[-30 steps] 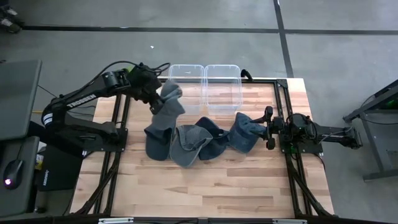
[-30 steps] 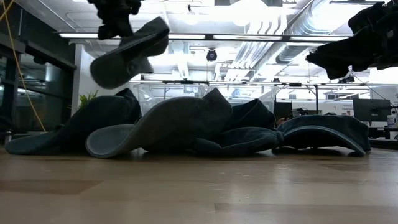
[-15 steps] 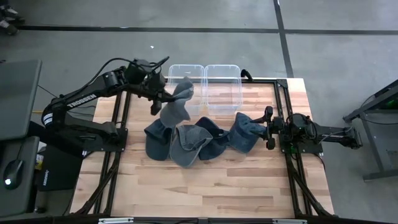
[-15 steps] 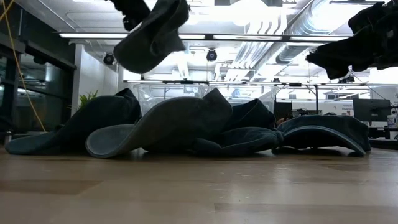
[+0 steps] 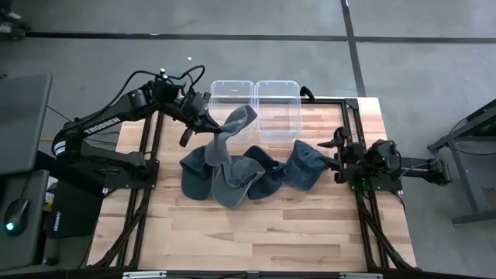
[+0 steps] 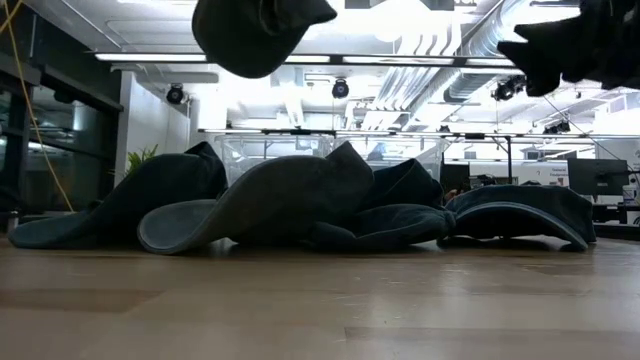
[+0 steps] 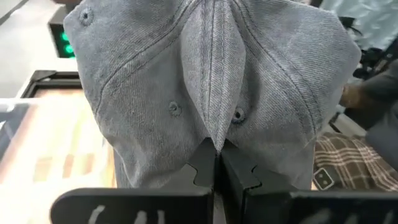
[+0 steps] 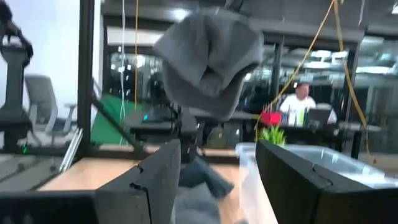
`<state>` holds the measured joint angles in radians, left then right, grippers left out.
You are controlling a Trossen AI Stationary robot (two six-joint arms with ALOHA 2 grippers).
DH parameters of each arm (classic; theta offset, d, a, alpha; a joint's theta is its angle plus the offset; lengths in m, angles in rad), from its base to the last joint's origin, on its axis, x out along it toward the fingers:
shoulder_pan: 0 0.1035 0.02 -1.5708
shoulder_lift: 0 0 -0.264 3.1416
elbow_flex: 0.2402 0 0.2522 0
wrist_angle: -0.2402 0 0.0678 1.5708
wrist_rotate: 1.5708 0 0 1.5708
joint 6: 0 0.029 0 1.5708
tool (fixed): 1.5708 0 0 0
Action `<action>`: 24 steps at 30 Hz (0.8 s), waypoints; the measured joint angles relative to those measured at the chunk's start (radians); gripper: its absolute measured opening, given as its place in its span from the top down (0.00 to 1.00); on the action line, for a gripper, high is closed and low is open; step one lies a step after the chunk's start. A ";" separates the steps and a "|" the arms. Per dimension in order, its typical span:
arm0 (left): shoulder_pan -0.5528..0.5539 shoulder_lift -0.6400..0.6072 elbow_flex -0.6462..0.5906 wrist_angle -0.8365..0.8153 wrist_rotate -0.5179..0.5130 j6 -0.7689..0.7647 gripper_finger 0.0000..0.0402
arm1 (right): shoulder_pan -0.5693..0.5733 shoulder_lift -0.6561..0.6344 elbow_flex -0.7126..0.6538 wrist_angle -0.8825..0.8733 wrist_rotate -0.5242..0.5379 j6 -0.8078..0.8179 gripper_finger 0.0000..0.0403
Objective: Pick & Place hat
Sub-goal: Put the left gray cap into the left transparent bin
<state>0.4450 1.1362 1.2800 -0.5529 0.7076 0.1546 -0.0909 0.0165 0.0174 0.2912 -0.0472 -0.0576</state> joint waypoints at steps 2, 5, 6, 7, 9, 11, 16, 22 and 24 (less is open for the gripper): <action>0.000 0.000 0.000 0.009 0.021 0.012 1.00 | 0.000 0.001 0.000 0.054 -0.004 -0.002 0.49; 0.000 0.002 0.000 0.018 0.042 0.030 1.00 | 0.000 0.008 0.000 0.111 -0.008 -0.010 0.49; 0.000 0.008 0.000 0.029 0.049 0.035 1.00 | 0.000 0.013 0.000 0.118 -0.008 -0.012 0.49; 0.000 0.014 0.000 0.043 0.061 0.037 1.00 | 0.000 0.022 0.000 0.126 -0.008 -0.013 0.49; 0.000 0.026 -0.001 0.061 0.087 0.040 1.00 | 0.000 0.047 0.000 0.141 0.005 -0.013 0.49; 0.000 0.040 -0.001 0.102 0.100 0.040 1.00 | 0.000 0.084 0.000 0.153 0.044 -0.012 0.49; 0.000 0.081 -0.001 0.145 0.127 0.040 1.00 | 0.000 0.225 0.000 0.284 0.064 -0.013 0.49; 0.001 0.115 -0.001 0.178 0.141 0.040 1.00 | 0.000 0.438 0.000 0.518 0.161 -0.077 0.49; 0.001 0.126 -0.001 0.205 0.147 0.040 1.00 | 0.000 0.514 0.000 0.586 0.201 -0.082 0.49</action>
<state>0.4458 1.2618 1.2790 -0.3476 0.8542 0.1943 -0.0910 0.5309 0.0174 0.8774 0.1543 -0.1398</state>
